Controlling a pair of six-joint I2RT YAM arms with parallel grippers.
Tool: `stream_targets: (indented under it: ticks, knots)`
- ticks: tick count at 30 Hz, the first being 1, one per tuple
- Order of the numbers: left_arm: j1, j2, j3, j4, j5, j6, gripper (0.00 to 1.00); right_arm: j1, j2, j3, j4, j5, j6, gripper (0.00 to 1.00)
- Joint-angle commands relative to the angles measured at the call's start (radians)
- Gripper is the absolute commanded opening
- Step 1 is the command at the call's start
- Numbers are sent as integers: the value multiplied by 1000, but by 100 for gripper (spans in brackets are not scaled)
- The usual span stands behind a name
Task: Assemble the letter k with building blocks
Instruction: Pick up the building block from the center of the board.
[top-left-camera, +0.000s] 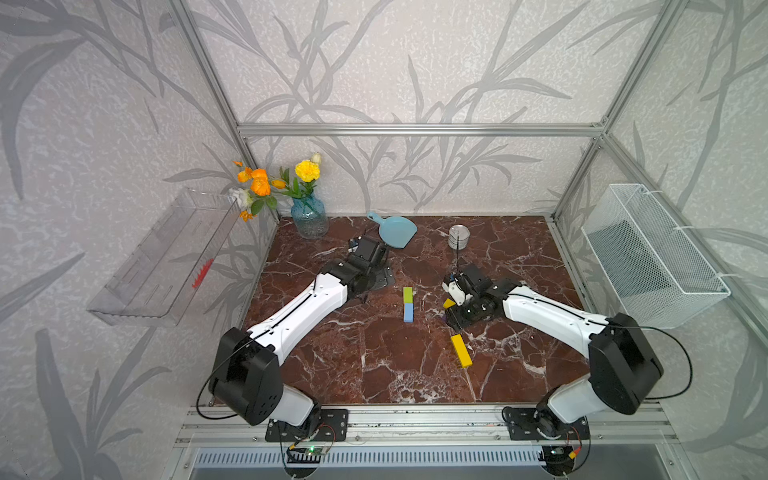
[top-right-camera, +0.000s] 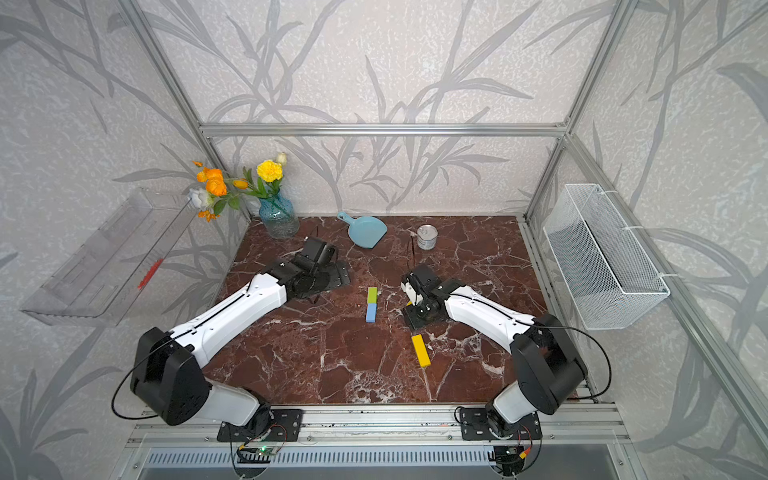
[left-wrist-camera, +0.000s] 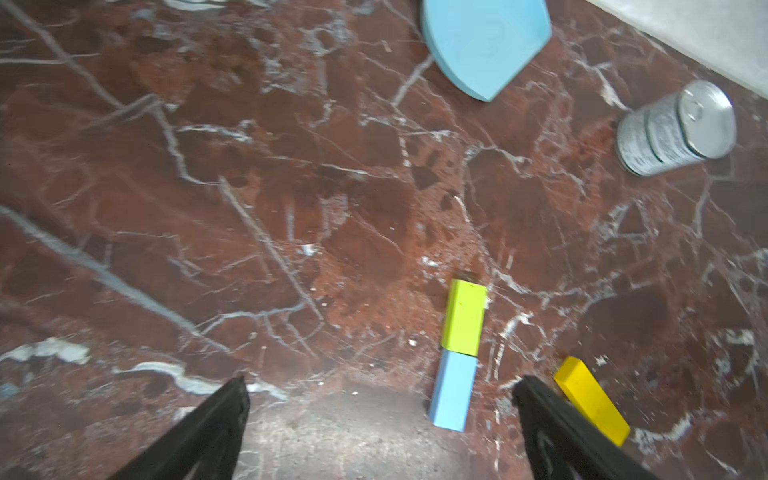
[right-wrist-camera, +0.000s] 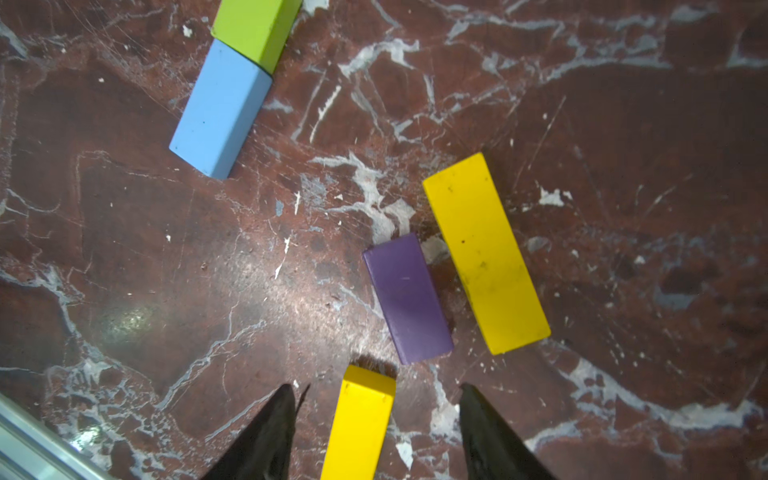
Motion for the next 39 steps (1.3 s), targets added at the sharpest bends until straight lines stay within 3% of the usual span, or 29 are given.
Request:
stream_targets:
  ticks: [1, 9, 30, 35, 39]
  knots:
    - [30, -50, -69, -41, 27, 43, 100, 5, 43, 46, 2, 19, -90, 61]
    - [73, -110, -173, -13, 53, 24, 100, 17, 140, 104, -10, 37, -109, 59]
    - [103, -125, -198, 7, 77, 12, 100, 37, 308, 168, -86, 141, -93, 56]
    - [104, -127, -195, 13, 93, 27, 100, 35, 320, 171, -95, 150, -78, 36]
    - [106, -165, -196, 32, 126, 57, 100, 44, 290, 162, -88, 153, -46, 27]
